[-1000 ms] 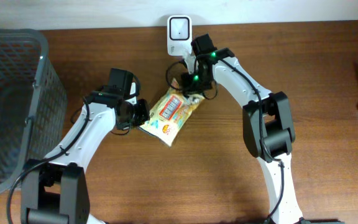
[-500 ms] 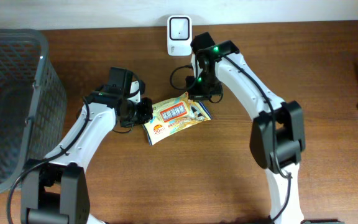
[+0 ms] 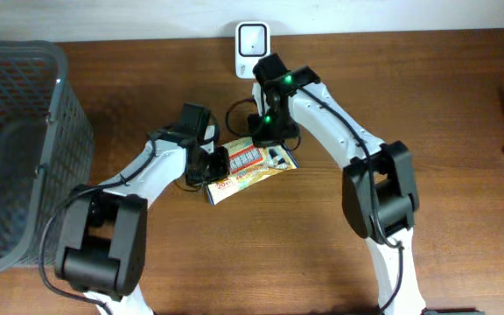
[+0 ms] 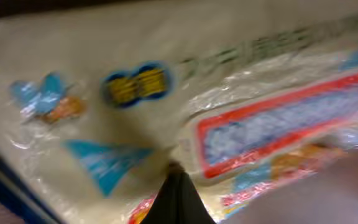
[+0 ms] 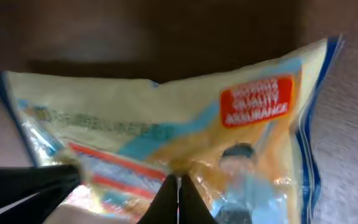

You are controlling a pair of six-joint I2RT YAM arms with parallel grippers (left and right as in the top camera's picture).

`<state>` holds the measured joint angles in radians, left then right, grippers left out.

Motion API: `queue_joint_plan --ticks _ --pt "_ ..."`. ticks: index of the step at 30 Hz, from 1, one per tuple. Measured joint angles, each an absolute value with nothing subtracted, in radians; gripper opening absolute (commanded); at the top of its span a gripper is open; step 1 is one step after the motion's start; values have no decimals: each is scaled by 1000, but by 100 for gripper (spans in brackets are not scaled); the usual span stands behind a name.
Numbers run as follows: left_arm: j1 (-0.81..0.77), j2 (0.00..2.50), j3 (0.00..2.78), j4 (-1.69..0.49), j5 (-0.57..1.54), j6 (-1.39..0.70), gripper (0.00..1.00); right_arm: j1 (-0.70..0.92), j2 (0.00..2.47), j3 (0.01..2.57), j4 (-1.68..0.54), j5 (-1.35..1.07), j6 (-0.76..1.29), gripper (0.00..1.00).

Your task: Scan the item barcode

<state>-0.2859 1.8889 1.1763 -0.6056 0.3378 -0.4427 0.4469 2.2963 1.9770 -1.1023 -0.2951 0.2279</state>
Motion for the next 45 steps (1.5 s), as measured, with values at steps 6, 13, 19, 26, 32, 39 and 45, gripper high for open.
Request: queue_joint_plan --ticks 6,13,19,26,32,39,45 --pt "-289 1893 1186 -651 204 -447 0 446 2323 1904 -1060 -231 237 4" --pt "-234 1896 1259 -775 31 -447 0 445 2319 1892 -1167 -87 286 4" --pt "-215 1897 1373 -853 8 -447 0 440 2245 1940 -1216 -67 289 4" --pt "-208 1897 1377 -891 60 -455 36 327 2170 1986 -1250 -68 290 43" --pt "-206 1897 1377 -905 156 -455 99 179 2170 1986 -1272 -69 287 99" --pt "-206 1897 1376 -901 204 -456 100 155 2170 1986 -1276 -73 286 99" --pt "-206 1913 1376 -849 271 -418 85 155 2170 1986 -1277 -88 274 99"
